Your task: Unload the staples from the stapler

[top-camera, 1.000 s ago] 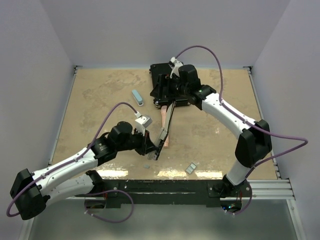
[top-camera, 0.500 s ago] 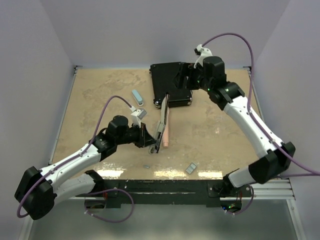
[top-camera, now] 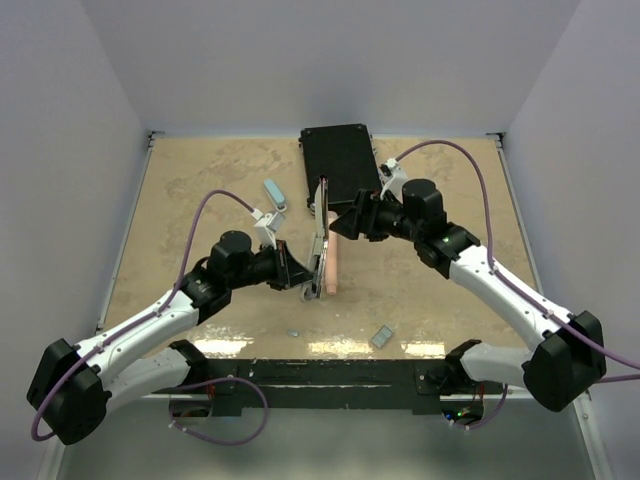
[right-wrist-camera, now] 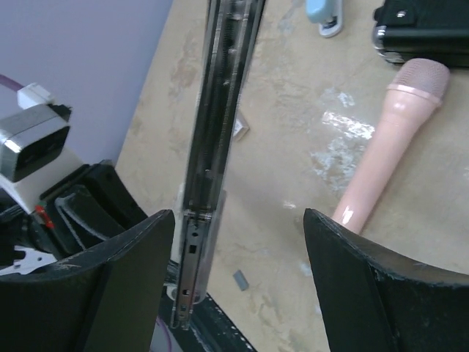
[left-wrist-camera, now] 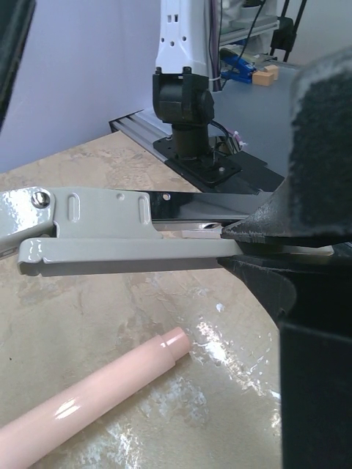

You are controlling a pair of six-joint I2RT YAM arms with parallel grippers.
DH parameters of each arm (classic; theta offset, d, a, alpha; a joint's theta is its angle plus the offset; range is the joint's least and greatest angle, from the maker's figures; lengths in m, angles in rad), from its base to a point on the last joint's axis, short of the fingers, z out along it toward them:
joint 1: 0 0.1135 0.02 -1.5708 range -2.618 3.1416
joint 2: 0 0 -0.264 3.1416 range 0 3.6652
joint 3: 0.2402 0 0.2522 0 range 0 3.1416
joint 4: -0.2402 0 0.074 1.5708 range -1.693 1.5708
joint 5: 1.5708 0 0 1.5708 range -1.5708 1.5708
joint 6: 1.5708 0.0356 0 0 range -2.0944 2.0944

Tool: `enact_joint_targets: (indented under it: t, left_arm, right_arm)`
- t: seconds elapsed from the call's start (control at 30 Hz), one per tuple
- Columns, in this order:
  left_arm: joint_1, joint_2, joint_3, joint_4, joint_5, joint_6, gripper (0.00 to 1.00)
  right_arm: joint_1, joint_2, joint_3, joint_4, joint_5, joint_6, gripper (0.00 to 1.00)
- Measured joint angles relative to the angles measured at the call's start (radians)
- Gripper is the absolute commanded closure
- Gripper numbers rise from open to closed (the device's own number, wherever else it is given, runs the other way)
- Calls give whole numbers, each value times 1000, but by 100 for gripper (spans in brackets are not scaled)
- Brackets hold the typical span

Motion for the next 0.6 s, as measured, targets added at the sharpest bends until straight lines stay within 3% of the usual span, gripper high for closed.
enact_joint_targets:
  t: [0.37,0.6]
  left_arm:
    - [0,-1,2,-2,-24,-31,100]
    - [0,-14,2,-7,-39,-34,100]
  right_arm:
    - [171,16,-8,108,75,71,30]
    - [197,22,-8,87,172,74,31]
